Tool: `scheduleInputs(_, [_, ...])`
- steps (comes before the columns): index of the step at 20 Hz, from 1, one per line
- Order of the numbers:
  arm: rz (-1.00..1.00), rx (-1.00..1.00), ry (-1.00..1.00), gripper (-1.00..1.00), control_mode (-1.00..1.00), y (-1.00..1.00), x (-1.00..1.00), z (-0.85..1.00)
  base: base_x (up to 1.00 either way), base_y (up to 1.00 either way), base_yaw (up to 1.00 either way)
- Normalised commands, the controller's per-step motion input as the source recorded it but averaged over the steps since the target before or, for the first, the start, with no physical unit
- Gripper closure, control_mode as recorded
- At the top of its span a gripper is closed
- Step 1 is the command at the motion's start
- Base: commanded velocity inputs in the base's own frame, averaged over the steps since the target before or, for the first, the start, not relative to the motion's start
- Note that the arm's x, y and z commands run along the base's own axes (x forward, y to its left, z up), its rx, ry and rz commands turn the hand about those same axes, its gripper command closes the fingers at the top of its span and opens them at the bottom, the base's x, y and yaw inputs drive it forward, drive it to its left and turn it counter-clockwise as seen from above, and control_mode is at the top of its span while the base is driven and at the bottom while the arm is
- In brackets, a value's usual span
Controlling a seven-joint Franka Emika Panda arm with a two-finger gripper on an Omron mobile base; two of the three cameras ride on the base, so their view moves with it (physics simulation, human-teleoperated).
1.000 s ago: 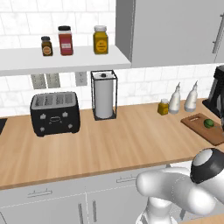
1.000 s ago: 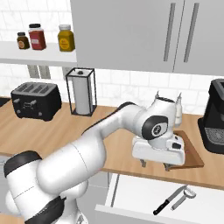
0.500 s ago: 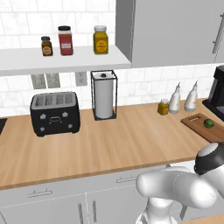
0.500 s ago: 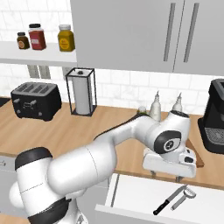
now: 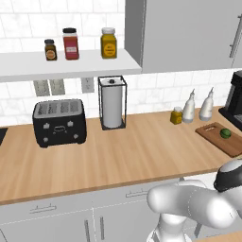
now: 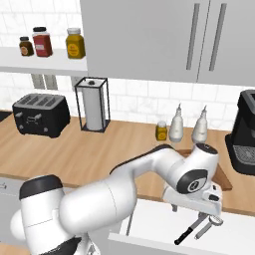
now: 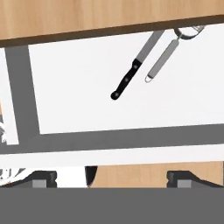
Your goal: Place the appropriate cutting tool for cutting the avocado skin on the cutting board.
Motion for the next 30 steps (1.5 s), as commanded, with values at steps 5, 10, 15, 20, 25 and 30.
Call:
scheduleInputs(5, [-0.07,0.0,-0.02,-1.0,-1.0,0.0,-0.08,-0.51,0.0,0.0,0.0])
scheduleInputs(10, [-0.03,0.0,0.0,-1.0,-1.0,0.04,-0.01,-0.38,0.0,0.0,0.0])
scheduleInputs(15, [-0.01,0.0,0.0,-1.0,-1.0,0.08,-0.04,-0.33,0.0,0.0,0.0])
scheduleInputs(20, [0.0,0.0,0.0,-1.0,-1.0,0.14,-0.22,-0.42,0.0,0.0,0.0])
scheduleInputs(25, [0.0,-0.02,-0.01,-1.0,-1.0,0.03,0.0,-0.31,0.0,0.0,0.0])
scheduleInputs(30, [0.01,-0.01,0.0,-1.0,-1.0,0.0,0.09,-0.05,0.0,0.0,0.0])
